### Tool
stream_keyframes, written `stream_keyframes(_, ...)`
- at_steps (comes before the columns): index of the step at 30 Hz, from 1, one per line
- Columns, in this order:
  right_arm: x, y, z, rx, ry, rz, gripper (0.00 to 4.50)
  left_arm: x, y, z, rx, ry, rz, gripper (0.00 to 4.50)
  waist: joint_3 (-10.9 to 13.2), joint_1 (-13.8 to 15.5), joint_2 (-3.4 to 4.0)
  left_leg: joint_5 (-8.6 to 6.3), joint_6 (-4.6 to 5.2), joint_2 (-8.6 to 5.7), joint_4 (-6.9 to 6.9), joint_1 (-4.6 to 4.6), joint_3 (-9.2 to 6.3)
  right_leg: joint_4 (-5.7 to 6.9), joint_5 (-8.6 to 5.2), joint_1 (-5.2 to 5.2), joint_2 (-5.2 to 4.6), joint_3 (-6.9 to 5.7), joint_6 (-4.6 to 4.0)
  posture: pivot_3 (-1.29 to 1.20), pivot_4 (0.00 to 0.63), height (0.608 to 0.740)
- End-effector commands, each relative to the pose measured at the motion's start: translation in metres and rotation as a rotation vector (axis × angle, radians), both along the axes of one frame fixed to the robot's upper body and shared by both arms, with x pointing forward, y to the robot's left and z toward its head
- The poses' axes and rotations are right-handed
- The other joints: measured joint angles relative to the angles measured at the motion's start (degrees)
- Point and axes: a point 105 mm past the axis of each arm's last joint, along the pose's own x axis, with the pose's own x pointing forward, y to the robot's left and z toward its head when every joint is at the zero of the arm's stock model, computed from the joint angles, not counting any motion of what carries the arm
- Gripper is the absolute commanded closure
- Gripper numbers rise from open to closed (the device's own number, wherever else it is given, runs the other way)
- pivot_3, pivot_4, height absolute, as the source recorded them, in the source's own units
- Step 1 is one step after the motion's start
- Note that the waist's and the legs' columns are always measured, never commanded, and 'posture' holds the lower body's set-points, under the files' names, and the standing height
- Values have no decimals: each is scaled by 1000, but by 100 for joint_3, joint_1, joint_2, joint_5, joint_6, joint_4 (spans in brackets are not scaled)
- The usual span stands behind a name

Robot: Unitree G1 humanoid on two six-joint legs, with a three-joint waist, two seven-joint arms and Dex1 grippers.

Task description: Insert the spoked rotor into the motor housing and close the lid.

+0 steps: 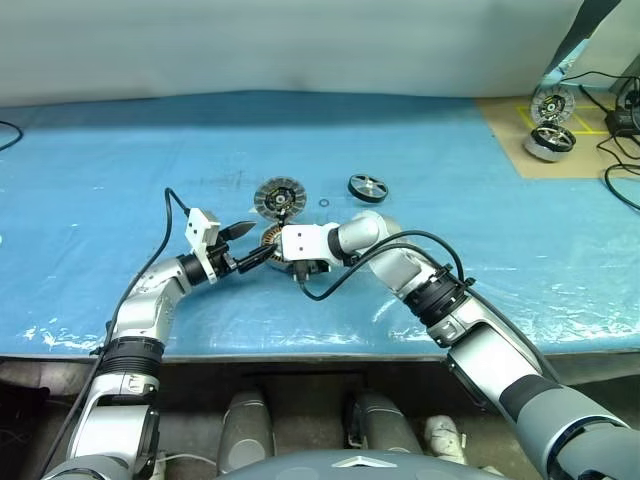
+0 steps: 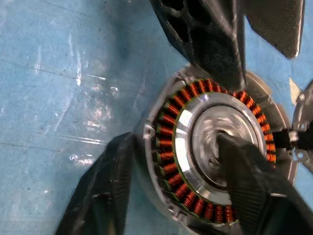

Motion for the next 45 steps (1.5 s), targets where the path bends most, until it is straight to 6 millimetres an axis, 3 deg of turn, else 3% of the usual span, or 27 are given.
stream_keyframes(1, -2, -3, -9, -4, 67, -36, 450, 1, -1, 13, -4, -48, -5, 0, 0, 3, 0, 0, 0, 0, 0, -1, 0, -3, 0, 1, 0, 0, 1, 0, 150, 740)
stream_keyframes(2, -1, -1, -4, 14, 79, -51, 150, 2, 0, 13, -4, -46, -5, 0, 0, 2, 0, 0, 0, 0, 0, -3, 0, -6, 0, 0, 0, 0, 1, 0, 150, 740)
stream_keyframes(12, -5, -10, 39, 131, 137, -41, 150, 3, -1, 13, 1, -40, -20, 0, 4, 35, -6, 2, -1, -2, -12, -33, 0, -35, 4, -14, 0, -8, 7, 0, 150, 740)
stream_keyframes(20, -6, -47, 71, 283, 173, -85, 150, 4, 1, 13, 4, -40, -27, 0, 5, 45, -7, 3, -2, 3, -44, -39, -1, -69, 18, -13, 10, -21, 30, 0, 150, 740)
stream_keyframes(26, 29, -95, 82, 423, 22, -394, 150, 2, 3, 14, -2, -51, -20, 0, 5, 59, -7, 3, -4, 4, -46, -45, -1, -72, 19, -13, 11, -33, 31, 0, 150, 740)
stream_keyframes(31, 51, -110, 67, 488, -25, -592, 150, 0, -2, 20, -11, -60, -42, 0, 5, 46, -7, 2, -6, 5, -46, -36, 0, -69, 19, -7, 12, -33, 30, 0, 150, 740)
stream_keyframes(35, 58, -100, 38, 549, 45, -687, 150, -1, -12, 28, -29, -69, -83, 0, 5, 37, -7, 2, -6, 4, -45, -36, 3, -71, 18, -5, 12, -33, 29, 0, 150, 740)
stream_keyframes(40, 68, -85, 38, 649, 85, -729, 150, 2, -11, 31, -18, -69, -80, 0, 5, 36, -6, 3, -5, 4, -45, -43, 36, -72, 18, -7, 11, -35, 29, 0, 150, 740)
stream_keyframes(45, 86, -90, 29, 672, 93, -826, 150, 1, -11, 33, -9, -69, -86, 0, 5, 36, -6, 3, -6, 4, -42, -39, 46, -68, 16, -7, 9, -34, 24, 0, 150, 740)
